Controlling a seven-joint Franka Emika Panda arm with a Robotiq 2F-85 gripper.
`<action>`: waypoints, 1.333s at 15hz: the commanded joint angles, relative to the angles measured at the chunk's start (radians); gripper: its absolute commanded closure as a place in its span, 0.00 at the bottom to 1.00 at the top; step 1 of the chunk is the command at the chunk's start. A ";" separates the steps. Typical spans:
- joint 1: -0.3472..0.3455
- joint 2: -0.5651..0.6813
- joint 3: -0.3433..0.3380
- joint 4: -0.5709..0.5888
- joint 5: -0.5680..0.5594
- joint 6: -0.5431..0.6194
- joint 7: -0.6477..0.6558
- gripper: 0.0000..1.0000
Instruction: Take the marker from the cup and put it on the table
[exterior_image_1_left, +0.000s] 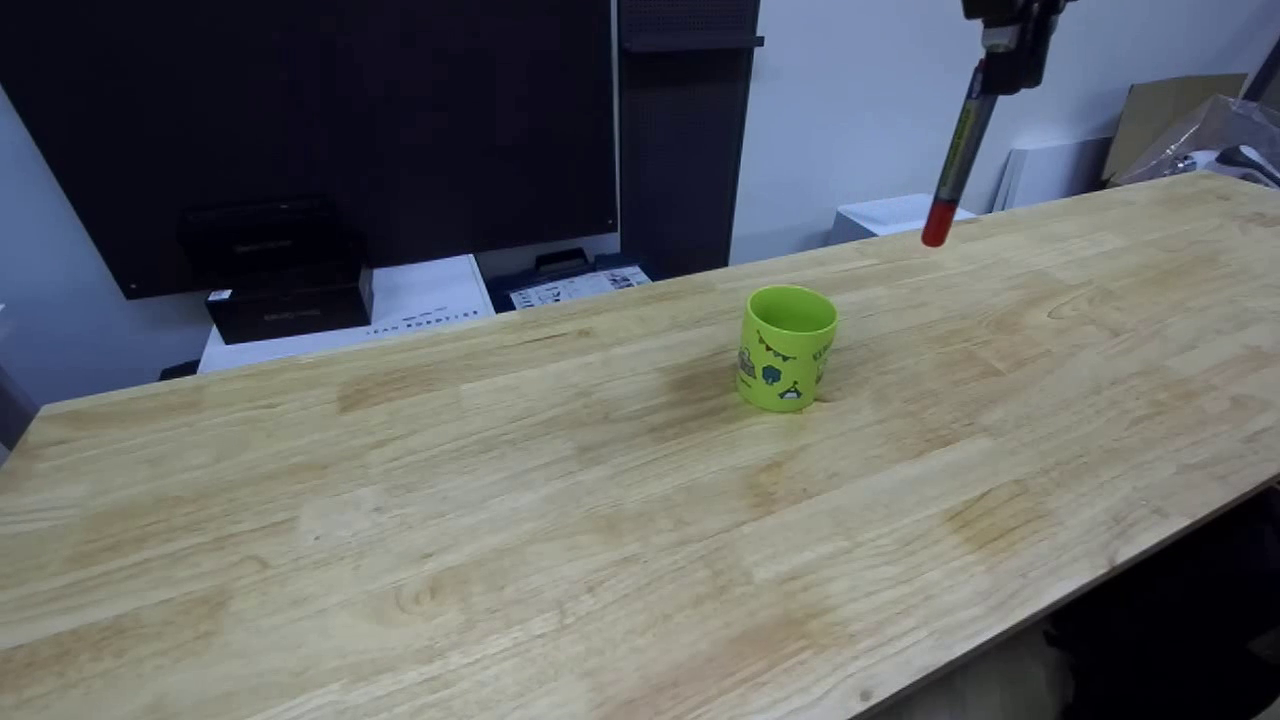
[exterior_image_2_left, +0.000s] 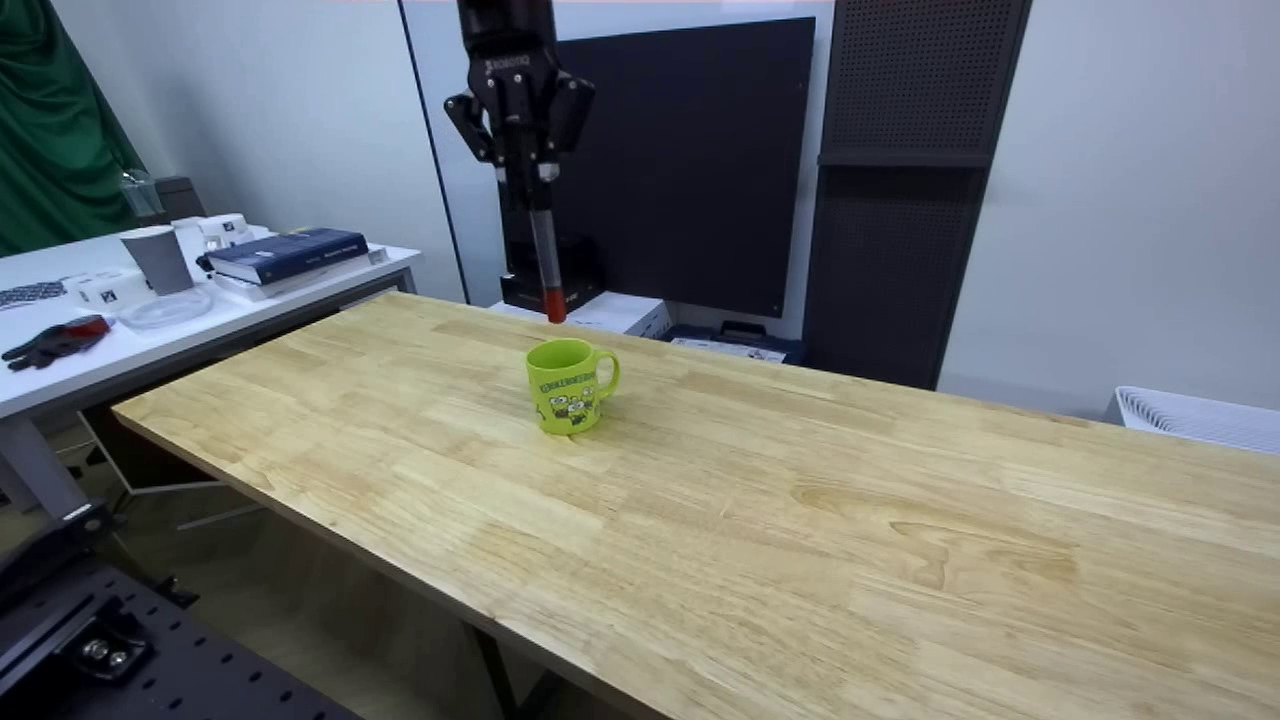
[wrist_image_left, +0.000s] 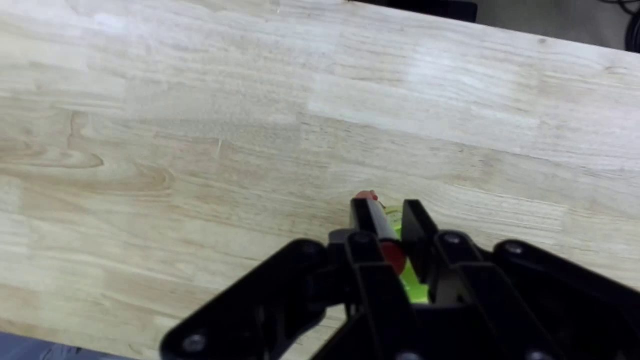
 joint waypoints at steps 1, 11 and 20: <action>-0.046 0.086 -0.037 0.095 0.059 -0.093 0.013 0.95; -0.148 0.423 -0.068 0.284 0.228 -0.101 -0.019 0.95; -0.211 0.628 -0.052 0.455 0.330 -0.125 -0.035 0.95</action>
